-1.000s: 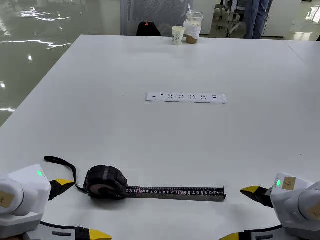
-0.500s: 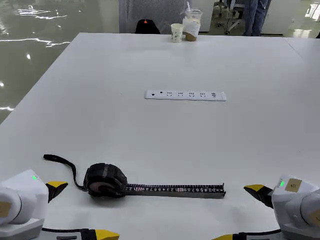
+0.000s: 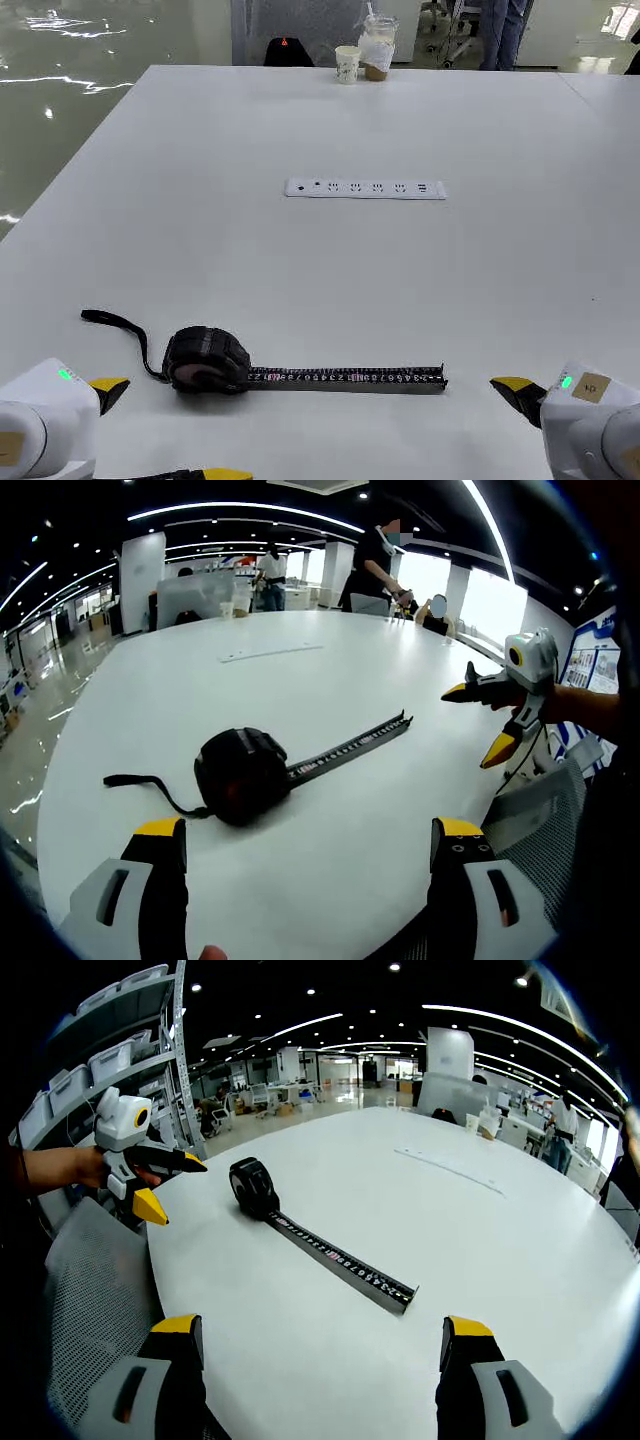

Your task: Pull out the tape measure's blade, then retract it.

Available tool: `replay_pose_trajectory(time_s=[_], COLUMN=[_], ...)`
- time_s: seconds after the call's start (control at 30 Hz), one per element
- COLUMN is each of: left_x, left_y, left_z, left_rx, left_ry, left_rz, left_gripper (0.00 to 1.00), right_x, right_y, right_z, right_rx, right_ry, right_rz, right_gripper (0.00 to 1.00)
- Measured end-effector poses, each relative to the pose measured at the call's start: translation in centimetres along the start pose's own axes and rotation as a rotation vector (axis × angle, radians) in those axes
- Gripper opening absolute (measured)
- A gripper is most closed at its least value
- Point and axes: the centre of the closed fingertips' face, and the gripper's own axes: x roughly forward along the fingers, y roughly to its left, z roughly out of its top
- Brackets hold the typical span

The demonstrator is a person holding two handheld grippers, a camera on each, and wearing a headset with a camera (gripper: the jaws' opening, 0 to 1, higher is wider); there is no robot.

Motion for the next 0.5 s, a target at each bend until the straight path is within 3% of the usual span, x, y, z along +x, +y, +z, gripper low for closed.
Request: replay_pose_trajectory(time_s=[0.2, 0.5], left_x=[-0.3, -0.7], left_y=[0.2, -0.3], left_z=[0.5, 1.0], left_rx=[-0.024, -0.052], left_ry=[-0.021, -0.033], left_rz=[0.045, 0.064], left_gripper=[0.99, 0.99], right_x=[-0.3, -0.8], right_y=[0.6, 1.1], right_z=[0.7, 1.3], right_rx=[0.040, 0.068], right_ry=[-0.019, -0.035], right_rz=[-0.015, -0.036], right_gripper=[0.99, 0.99])
